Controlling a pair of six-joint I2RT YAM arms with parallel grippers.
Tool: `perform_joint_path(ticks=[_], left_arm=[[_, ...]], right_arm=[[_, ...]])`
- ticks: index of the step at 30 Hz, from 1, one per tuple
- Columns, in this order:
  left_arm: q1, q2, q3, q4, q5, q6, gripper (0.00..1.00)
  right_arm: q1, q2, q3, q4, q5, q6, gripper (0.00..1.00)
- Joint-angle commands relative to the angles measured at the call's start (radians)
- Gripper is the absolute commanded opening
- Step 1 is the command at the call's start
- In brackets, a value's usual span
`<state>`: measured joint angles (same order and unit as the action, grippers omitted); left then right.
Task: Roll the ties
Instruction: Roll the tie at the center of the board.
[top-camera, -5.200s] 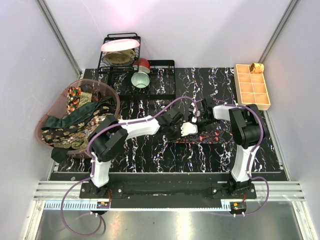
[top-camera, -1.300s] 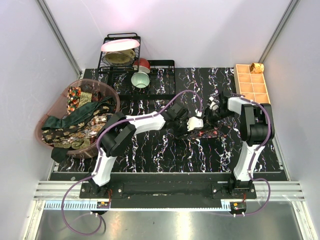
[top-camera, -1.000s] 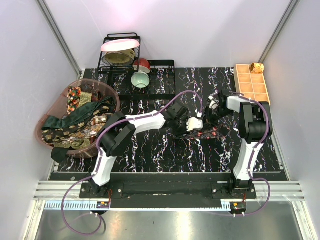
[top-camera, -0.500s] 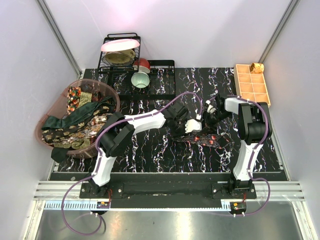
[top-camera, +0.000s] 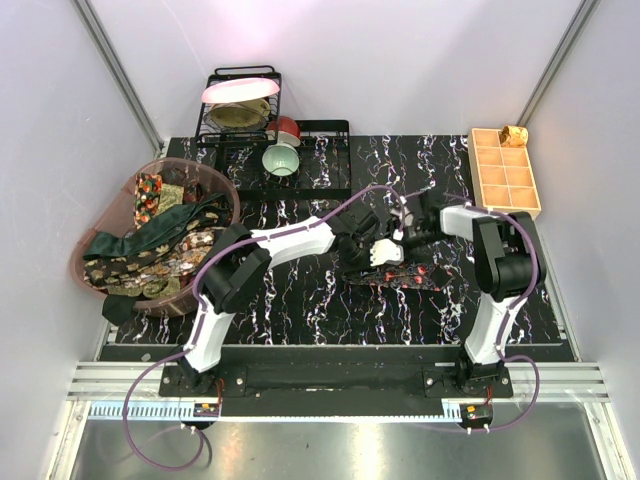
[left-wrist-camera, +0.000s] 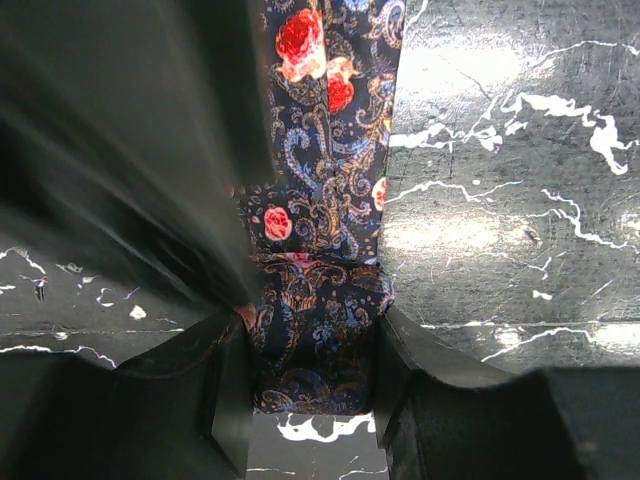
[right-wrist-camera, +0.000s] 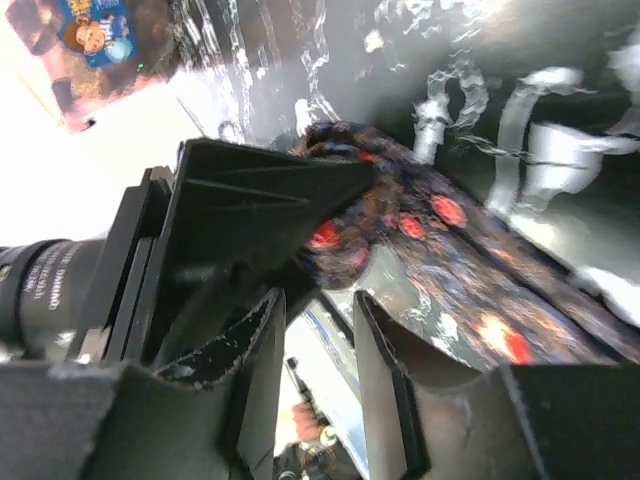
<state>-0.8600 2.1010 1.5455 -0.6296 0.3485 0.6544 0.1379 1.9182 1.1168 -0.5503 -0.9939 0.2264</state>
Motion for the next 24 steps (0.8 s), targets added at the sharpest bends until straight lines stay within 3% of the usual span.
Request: perform_joint_path(ticks=[1,10,16,24], left_arm=[[0.001,0.083,-0.041,-0.179,-0.057,-0.015,0.15],[0.001,0.088,-0.027,-0.179,-0.04,-0.013,0.15],[0.003,0.086,-0.021,-0.18,-0.025,-0.009,0.15],[0.006,0.09,-0.021,-0.185,-0.009,-0.006,0.16]], right_arm=[[0.063,-0.005,-0.066,0.2,-0.101,0.145,0.38],[0.077,0.005,-0.132,0.268,-0.106,0.166,0.41],[0.08,-0.008,-0.149,0.242,-0.012,0.123,0.41],[0.094,0.016,-0.163,0.395,-0.052,0.212,0.4]])
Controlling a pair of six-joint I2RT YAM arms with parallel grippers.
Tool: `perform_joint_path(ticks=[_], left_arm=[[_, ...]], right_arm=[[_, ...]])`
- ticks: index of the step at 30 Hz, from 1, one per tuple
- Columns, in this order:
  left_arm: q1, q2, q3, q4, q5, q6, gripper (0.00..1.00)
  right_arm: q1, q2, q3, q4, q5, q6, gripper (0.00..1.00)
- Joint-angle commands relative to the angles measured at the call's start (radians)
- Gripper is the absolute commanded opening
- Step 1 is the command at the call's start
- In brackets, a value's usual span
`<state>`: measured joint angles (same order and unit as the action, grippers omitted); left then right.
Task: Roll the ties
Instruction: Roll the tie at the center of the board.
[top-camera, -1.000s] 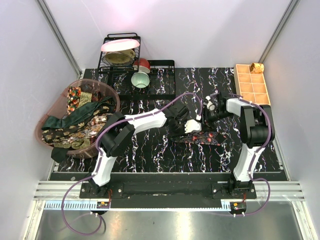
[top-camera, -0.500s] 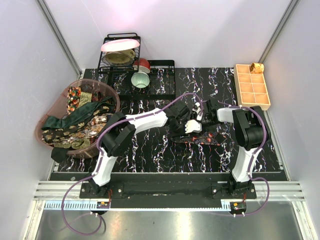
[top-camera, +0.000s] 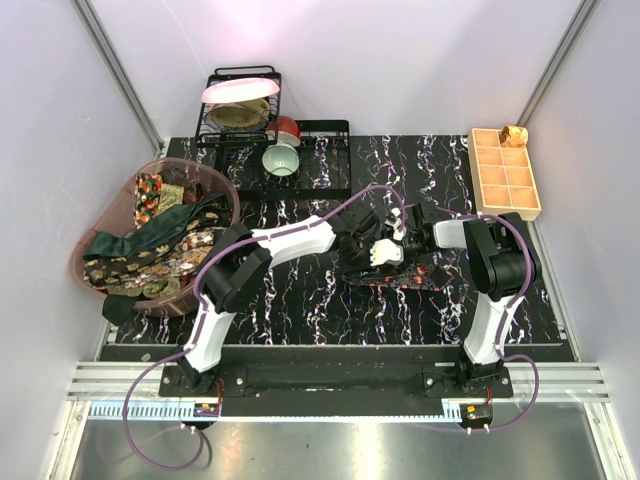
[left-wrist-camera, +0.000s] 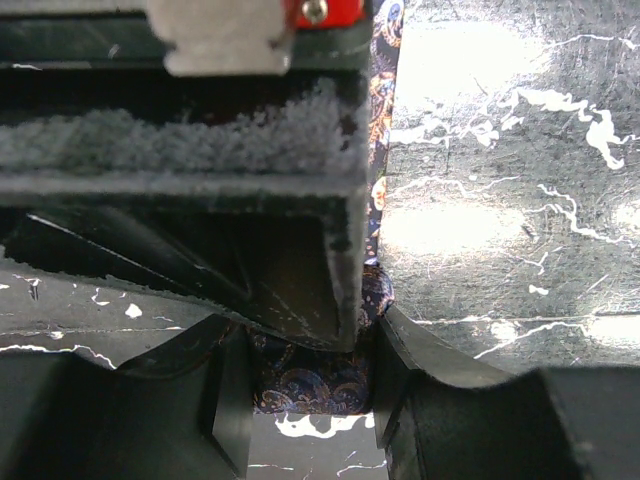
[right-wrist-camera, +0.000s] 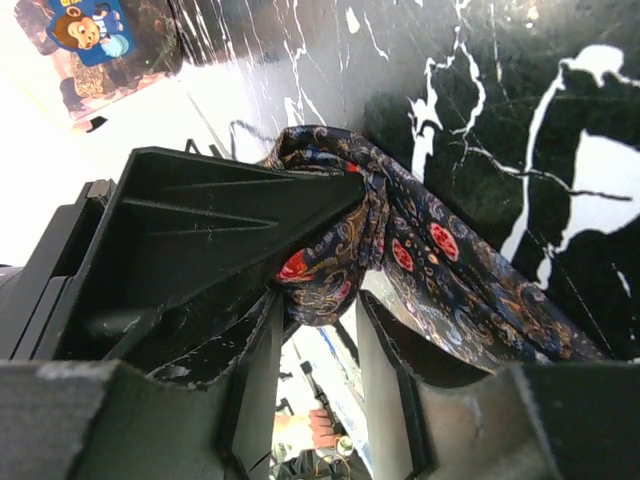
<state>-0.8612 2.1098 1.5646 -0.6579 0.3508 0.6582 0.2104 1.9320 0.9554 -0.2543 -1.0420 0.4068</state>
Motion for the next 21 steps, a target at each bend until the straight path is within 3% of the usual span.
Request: perform_joint_path(ticks=[1,6,14,21], left_arm=[[0.007,0.079,-0.04,-0.155,-0.007,-0.011,0.15],[0.013,0.081,-0.037,-0.158,0.01,-0.003,0.16],[0.022,0.076,-0.031,-0.167,0.024,0.008,0.17],[0.039,0.03,-0.021,-0.129,0.063,-0.015,0.39]], right_arm=[[0.021,0.004,-0.001,0.099,-0.001,0.032,0.38],[0.021,0.042,0.025,0.058,0.017,0.007,0.0],[0.021,0.018,0.04,-0.04,0.149,-0.042,0.0],[0.021,0.018,0.055,-0.102,0.247,-0.048,0.0]])
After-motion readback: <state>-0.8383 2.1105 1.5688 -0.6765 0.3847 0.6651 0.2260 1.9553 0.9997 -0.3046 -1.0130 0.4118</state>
